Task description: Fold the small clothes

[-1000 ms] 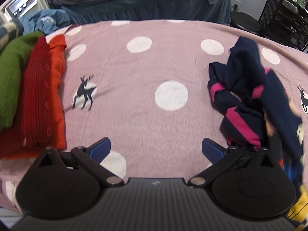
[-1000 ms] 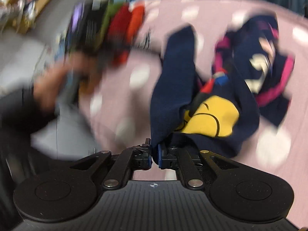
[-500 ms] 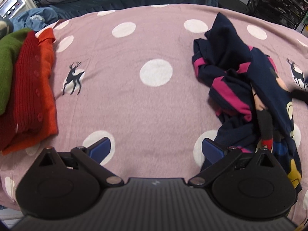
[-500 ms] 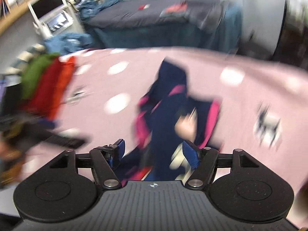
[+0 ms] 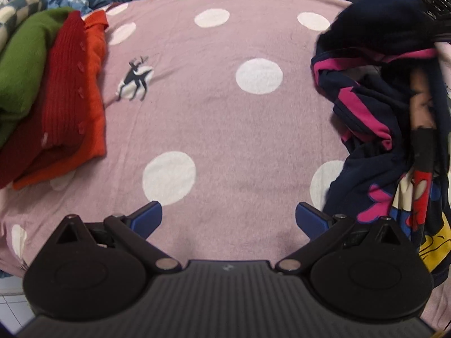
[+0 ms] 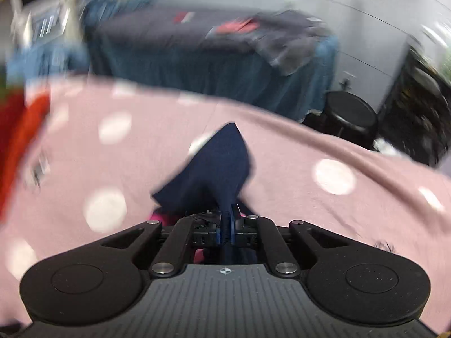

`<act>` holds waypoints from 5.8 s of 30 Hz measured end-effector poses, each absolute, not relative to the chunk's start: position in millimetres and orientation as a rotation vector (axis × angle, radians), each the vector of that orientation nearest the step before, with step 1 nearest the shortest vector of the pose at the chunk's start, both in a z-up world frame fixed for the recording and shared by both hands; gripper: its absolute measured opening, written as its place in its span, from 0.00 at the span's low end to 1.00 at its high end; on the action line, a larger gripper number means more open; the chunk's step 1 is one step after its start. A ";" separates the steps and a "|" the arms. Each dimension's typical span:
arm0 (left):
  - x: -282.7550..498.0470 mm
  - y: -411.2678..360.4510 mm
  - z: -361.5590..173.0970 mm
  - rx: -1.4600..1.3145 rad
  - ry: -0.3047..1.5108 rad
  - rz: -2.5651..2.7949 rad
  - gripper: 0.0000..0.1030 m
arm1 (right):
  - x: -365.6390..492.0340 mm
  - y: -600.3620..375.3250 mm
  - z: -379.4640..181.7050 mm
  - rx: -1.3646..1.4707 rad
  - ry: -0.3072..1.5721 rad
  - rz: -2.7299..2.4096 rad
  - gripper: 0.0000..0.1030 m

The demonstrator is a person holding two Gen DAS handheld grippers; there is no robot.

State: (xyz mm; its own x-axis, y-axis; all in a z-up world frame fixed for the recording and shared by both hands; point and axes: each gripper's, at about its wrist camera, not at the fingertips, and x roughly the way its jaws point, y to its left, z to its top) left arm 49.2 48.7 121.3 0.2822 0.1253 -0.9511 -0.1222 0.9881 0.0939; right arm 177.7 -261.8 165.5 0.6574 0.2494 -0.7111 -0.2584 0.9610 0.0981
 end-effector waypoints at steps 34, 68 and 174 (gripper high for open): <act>56.4 -17.1 134.9 0.149 1.241 0.033 1.00 | 122.8 -282.9 109.0 -0.226 0.952 0.276 0.19; 43.8 -256.7 187.0 0.655 0.700 -0.927 0.94 | -78.7 -489.9 254.3 0.231 0.550 -0.537 0.06; 183.4 -7.2 98.3 0.268 1.092 -0.545 0.90 | 141.6 -360.0 138.7 -0.079 0.905 0.427 0.58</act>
